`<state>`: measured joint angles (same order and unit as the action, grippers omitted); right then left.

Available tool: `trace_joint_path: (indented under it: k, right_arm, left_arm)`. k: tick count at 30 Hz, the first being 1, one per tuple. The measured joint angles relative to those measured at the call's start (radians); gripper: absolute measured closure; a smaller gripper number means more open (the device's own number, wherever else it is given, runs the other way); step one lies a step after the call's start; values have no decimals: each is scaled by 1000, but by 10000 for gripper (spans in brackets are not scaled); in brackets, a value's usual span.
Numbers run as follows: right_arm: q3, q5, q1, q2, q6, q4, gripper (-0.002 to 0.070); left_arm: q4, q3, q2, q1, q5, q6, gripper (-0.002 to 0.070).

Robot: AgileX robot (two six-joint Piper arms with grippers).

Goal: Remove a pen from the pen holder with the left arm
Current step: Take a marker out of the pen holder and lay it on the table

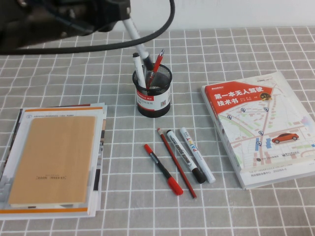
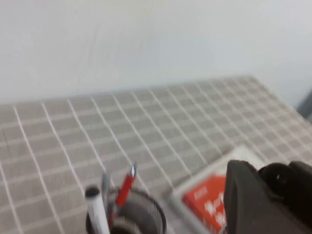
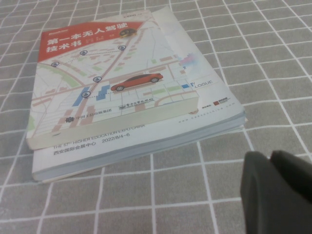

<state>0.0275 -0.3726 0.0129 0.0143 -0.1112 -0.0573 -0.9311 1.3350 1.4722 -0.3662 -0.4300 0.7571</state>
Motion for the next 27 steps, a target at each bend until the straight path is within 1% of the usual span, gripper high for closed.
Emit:
trace_joint_path:
  k: [1, 5, 7, 8, 12, 15, 22, 27]
  right_arm:
    - [0, 0, 0, 0, 0, 0, 689]
    - [0, 0, 0, 0, 0, 0, 689]
    - [0, 0, 0, 0, 0, 0, 689]
    - [0, 0, 0, 0, 0, 0, 689]
    - [0, 0, 0, 0, 0, 0, 689]
    - [0, 0, 0, 0, 0, 0, 689]
    - [0, 0, 0, 0, 0, 0, 689]
    - [0, 0, 0, 0, 0, 0, 689]
  left_arm:
    - [116, 14, -27, 0, -55, -101, 560]
    - [438, 74, -76, 0, -273, -363, 560]
    - [537, 99, -89, 0, -380, -443, 560]
    - [558, 104, -91, 0, -418, -462, 560]
    - [597, 109, -89, 0, -591, -496, 560]
    - [603, 101, -81, 0, -627, -500, 560]
    - [603, -20, -64, 0, -599, -508, 560]
    - [555, -178, -53, 0, -432, -512, 560]
